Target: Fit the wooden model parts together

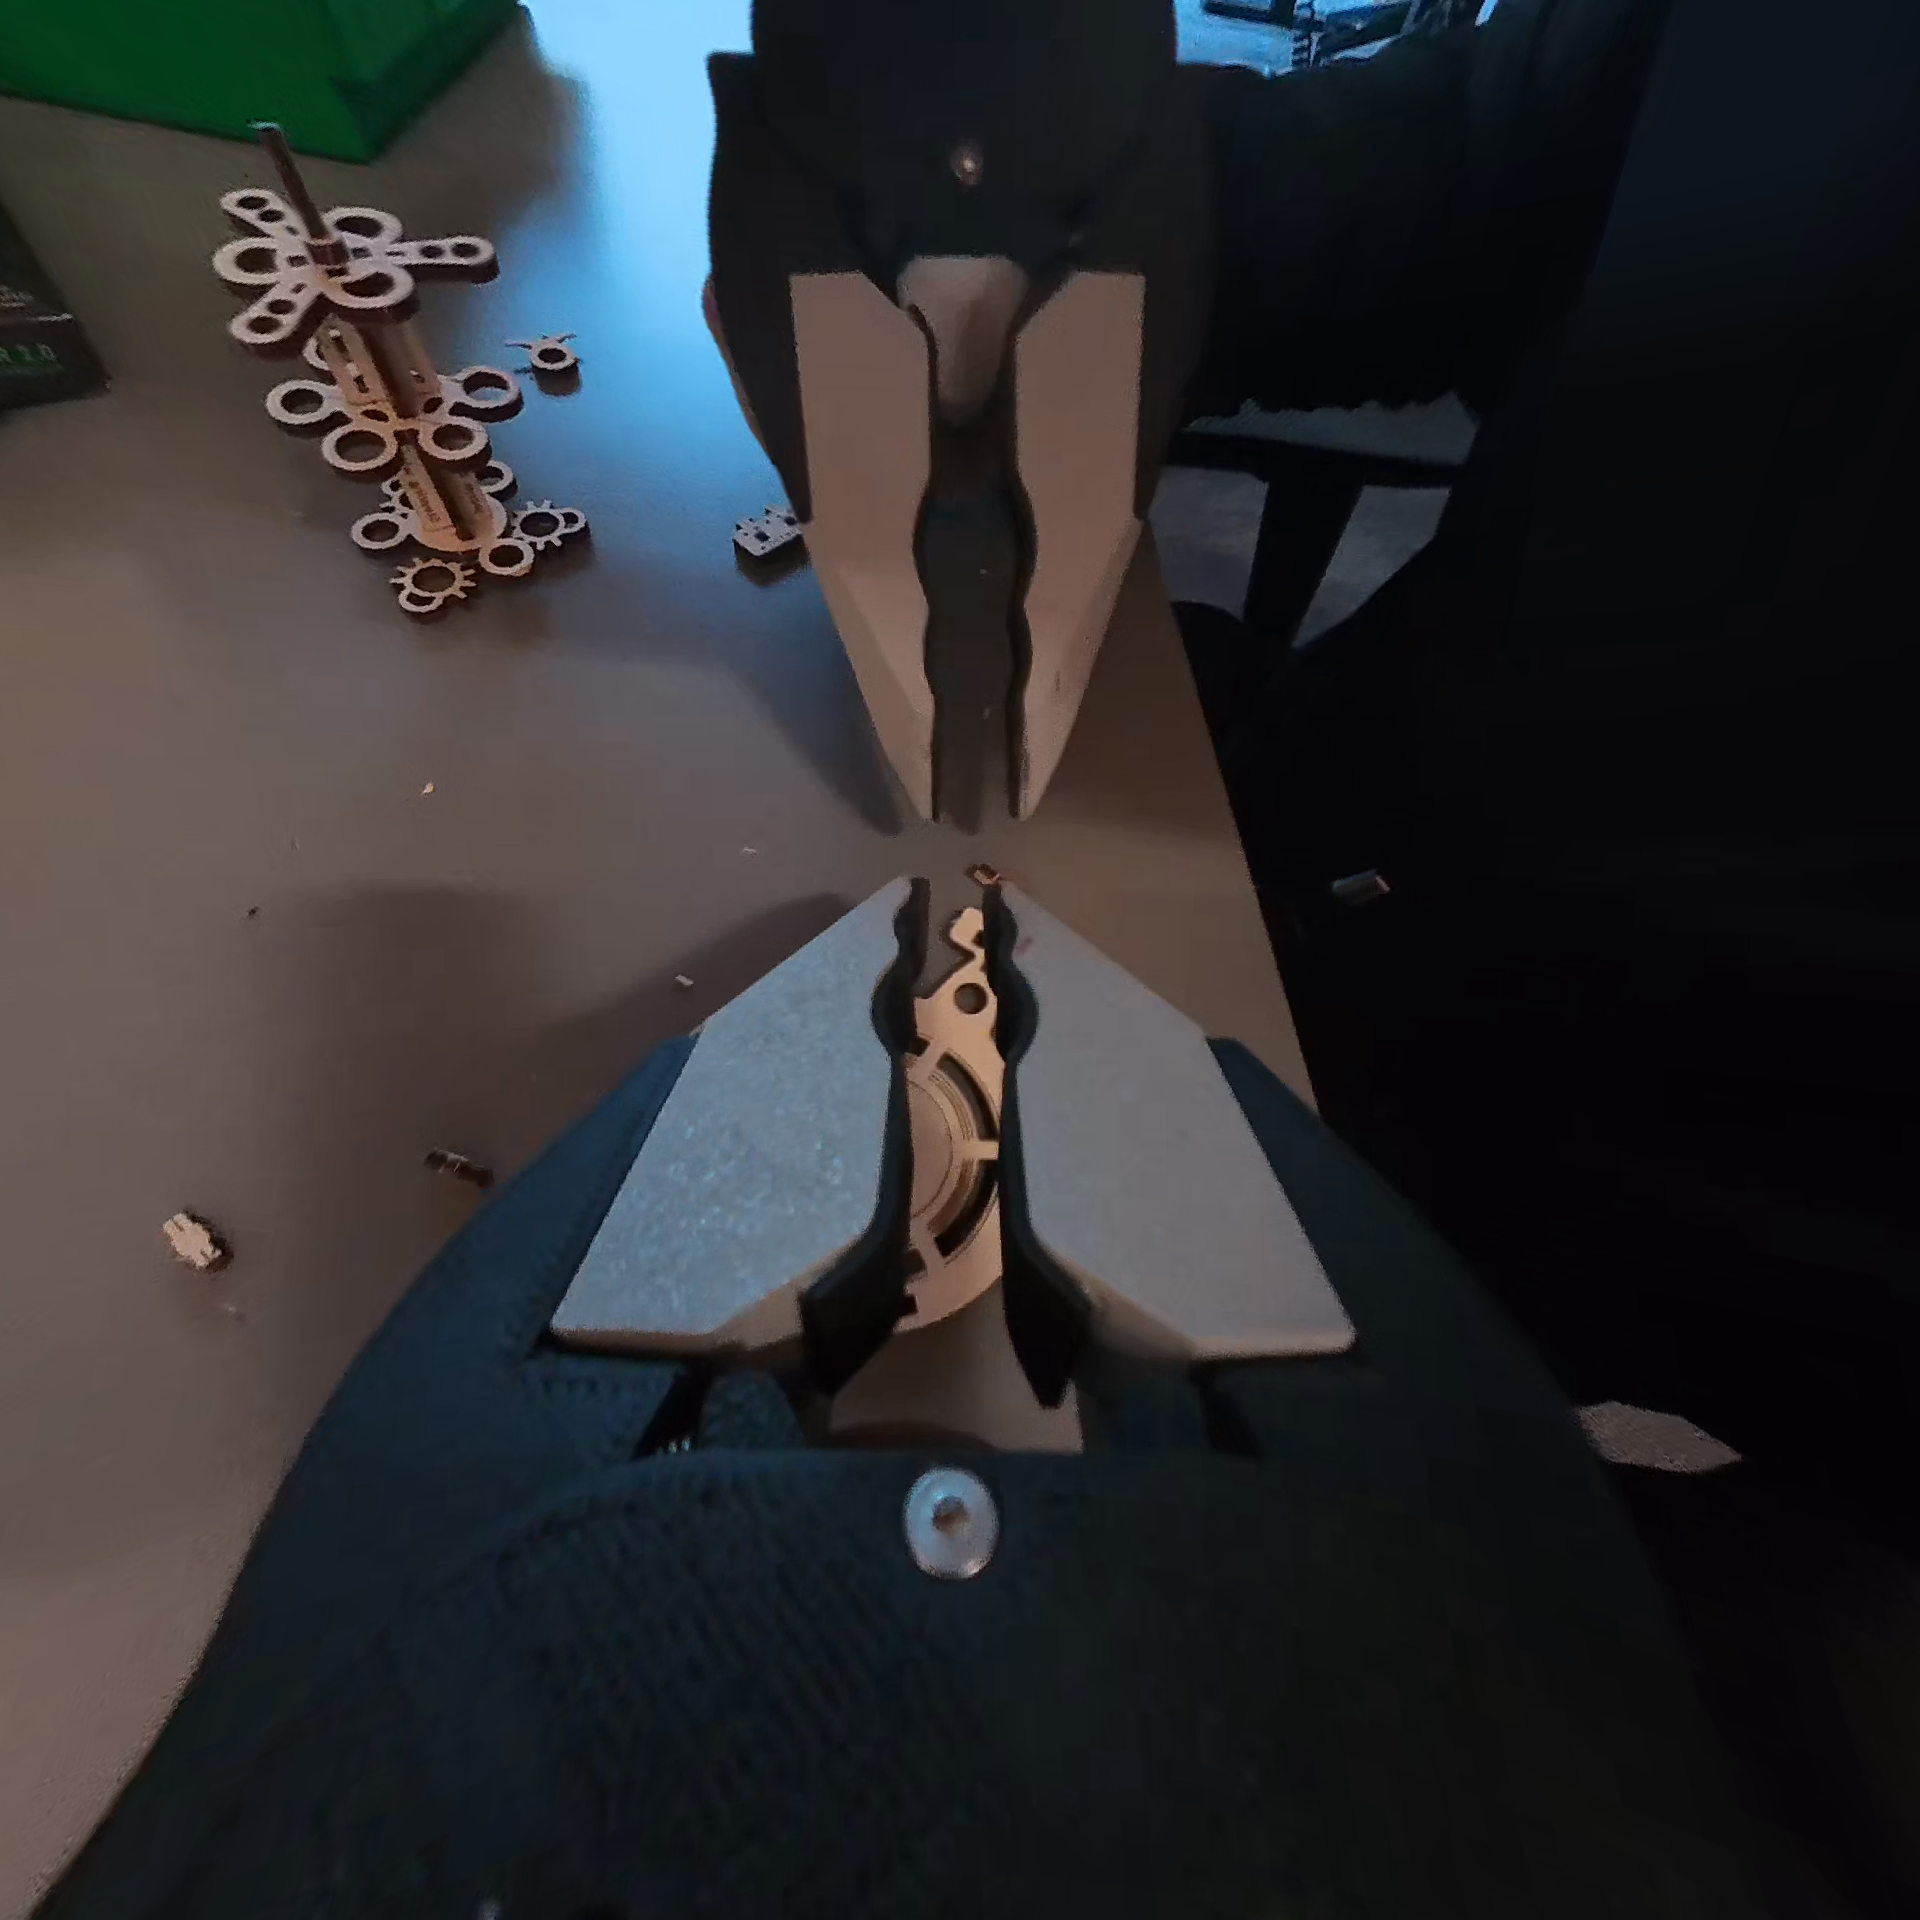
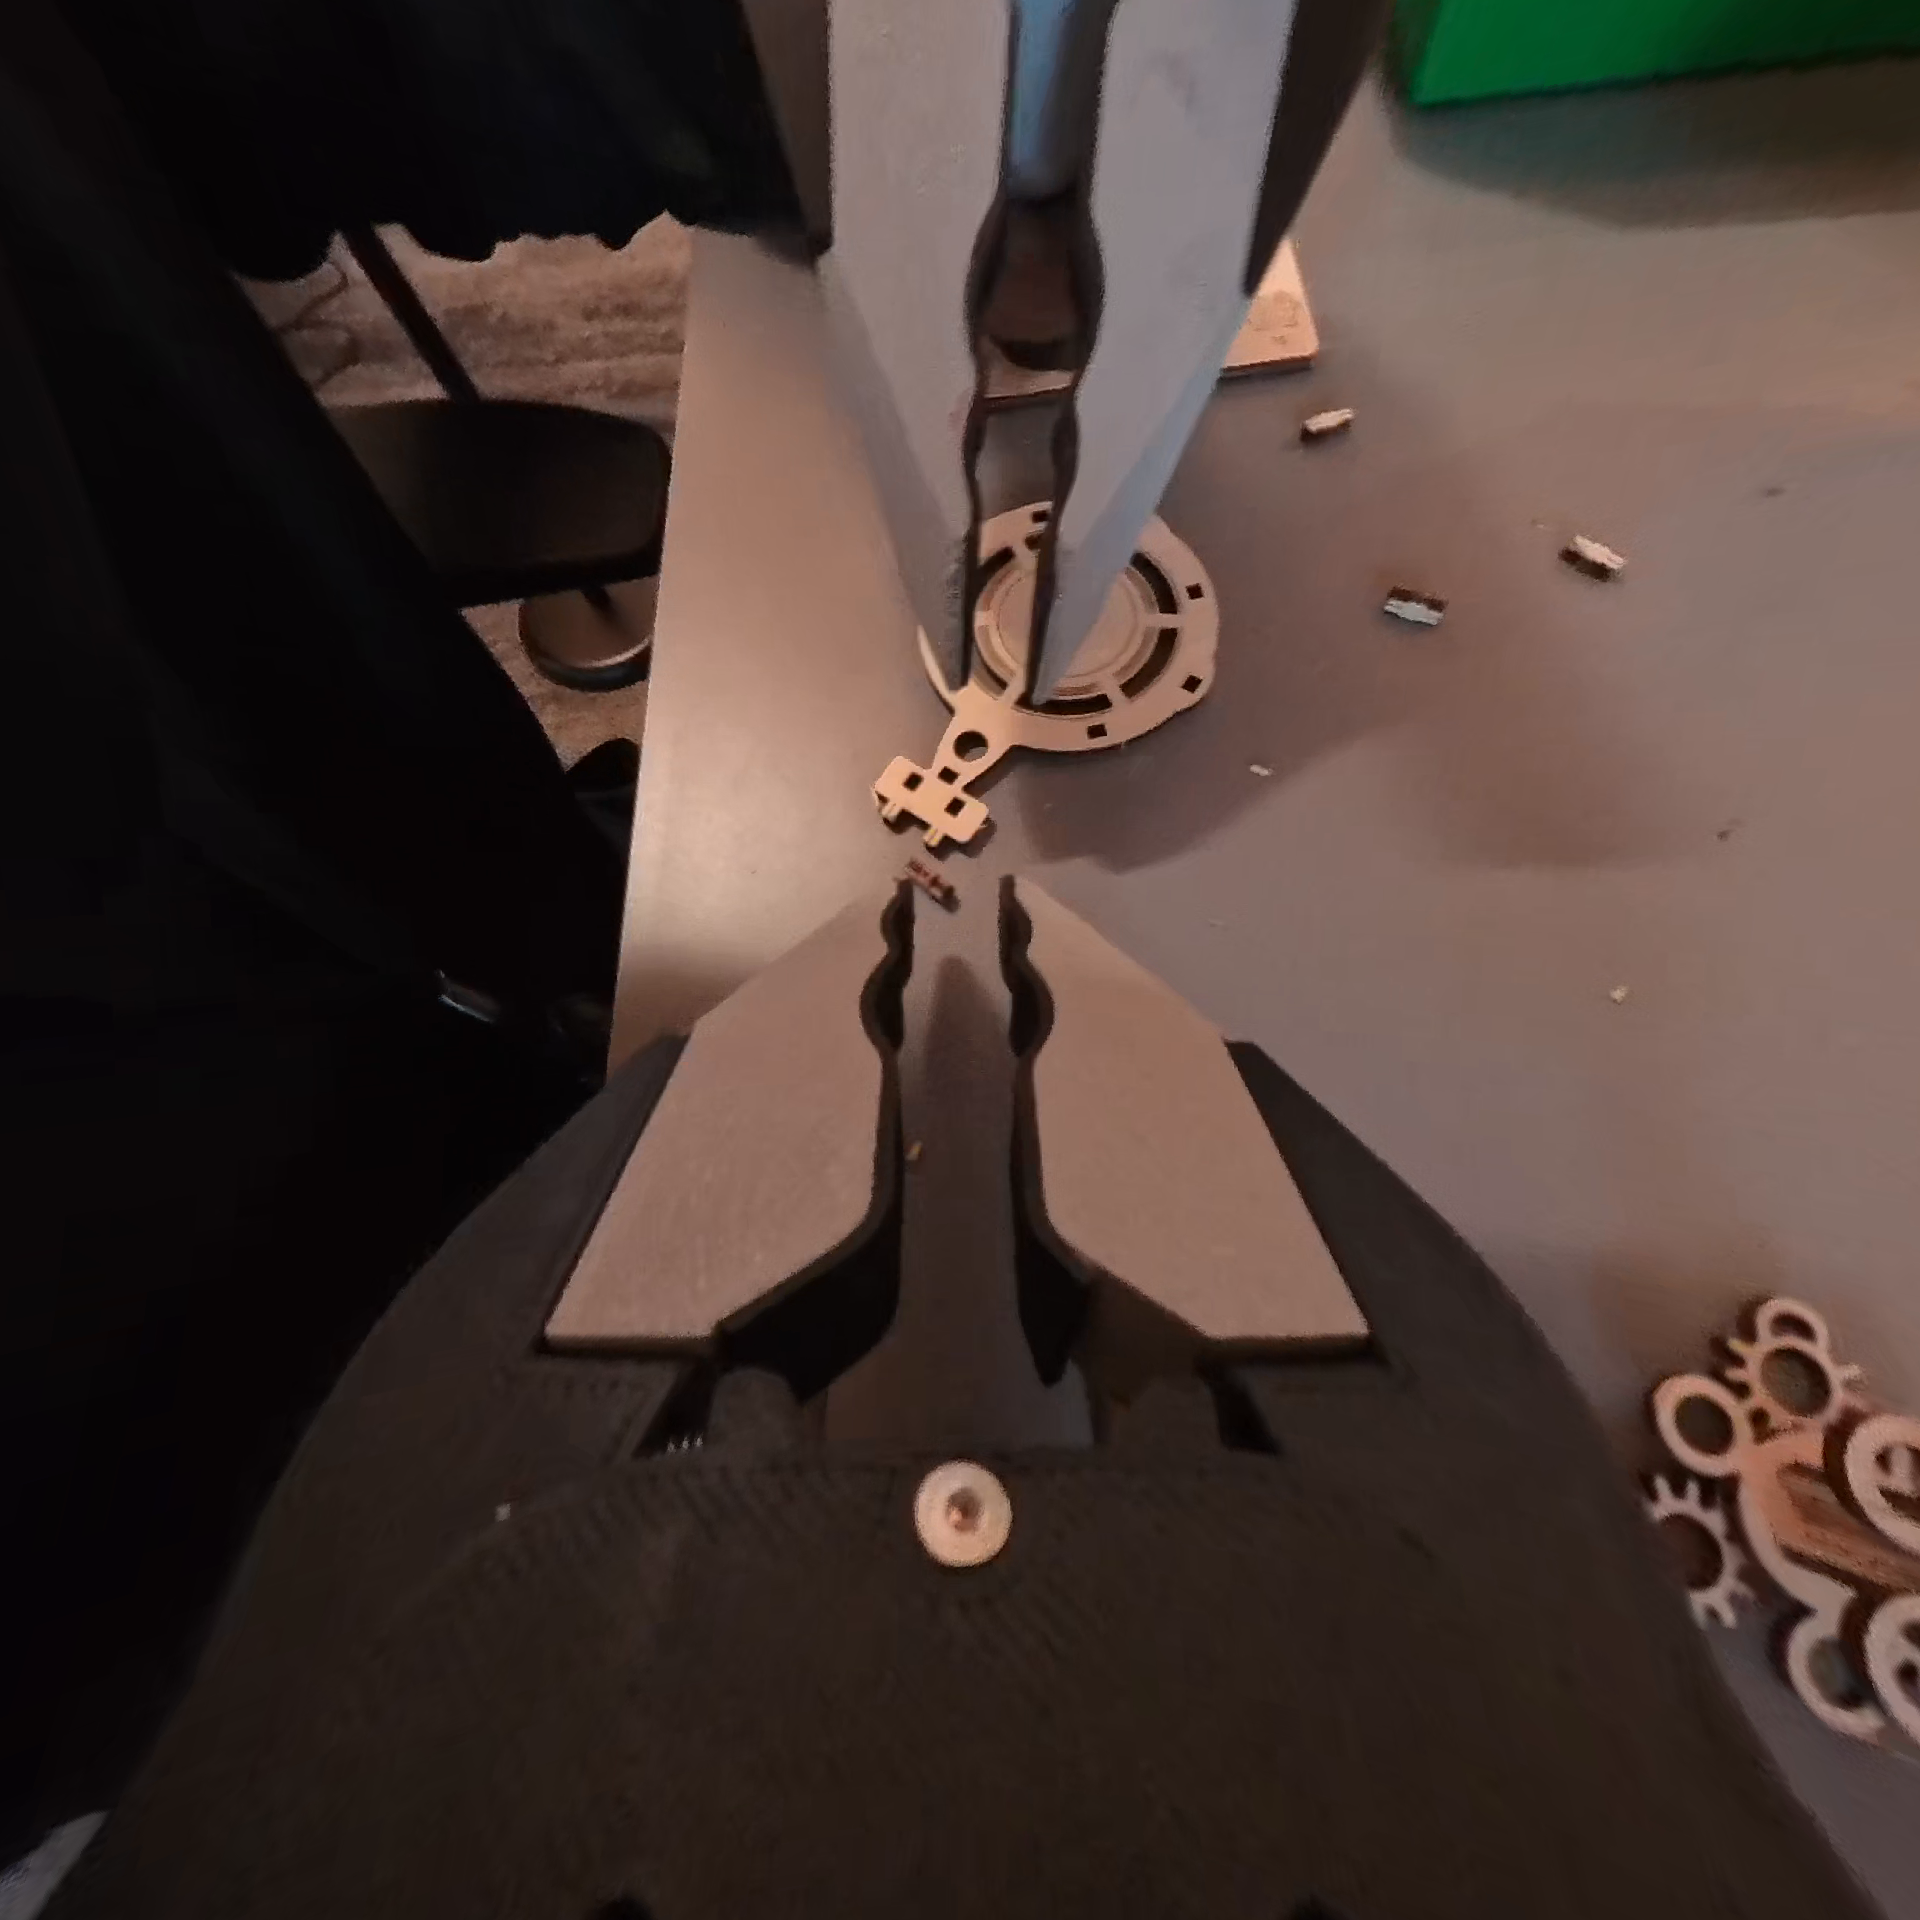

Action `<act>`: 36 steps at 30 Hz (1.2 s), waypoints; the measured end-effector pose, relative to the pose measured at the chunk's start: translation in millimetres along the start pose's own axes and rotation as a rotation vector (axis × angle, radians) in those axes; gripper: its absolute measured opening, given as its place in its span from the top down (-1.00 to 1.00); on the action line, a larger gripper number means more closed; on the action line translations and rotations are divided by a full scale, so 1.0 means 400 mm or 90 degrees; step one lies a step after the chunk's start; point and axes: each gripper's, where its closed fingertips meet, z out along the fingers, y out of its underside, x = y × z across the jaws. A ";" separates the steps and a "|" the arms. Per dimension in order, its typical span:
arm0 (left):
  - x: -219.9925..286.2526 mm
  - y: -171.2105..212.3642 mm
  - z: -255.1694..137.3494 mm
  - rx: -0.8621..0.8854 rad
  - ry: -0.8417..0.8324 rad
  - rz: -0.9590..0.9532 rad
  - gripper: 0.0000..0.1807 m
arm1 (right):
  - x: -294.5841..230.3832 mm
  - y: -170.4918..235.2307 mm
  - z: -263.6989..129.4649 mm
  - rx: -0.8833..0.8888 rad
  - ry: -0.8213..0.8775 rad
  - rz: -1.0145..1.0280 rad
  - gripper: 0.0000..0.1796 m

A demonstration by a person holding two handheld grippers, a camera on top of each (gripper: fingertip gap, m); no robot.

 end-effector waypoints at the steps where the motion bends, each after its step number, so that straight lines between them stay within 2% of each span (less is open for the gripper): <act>1: -0.002 0.000 -0.001 0.000 0.001 -0.005 0.92 | 0.001 0.004 0.006 -0.008 -0.002 -0.014 0.85; 8: -0.002 0.005 0.001 -0.009 0.005 -0.011 0.92 | -0.010 0.018 0.032 -0.041 -0.053 -0.086 0.84; 10: -0.004 0.006 0.000 -0.008 0.007 -0.018 0.93 | -0.011 0.017 0.034 -0.042 -0.055 -0.097 1.00; 20: 0.007 0.027 0.016 -0.052 0.003 0.013 0.91 | 0.022 -0.030 0.014 -0.009 -0.022 -0.070 1.00; 36: -0.040 0.010 -0.001 -0.016 -0.053 -0.017 0.98 | 0.062 -0.081 0.018 -0.012 0.009 -0.068 1.00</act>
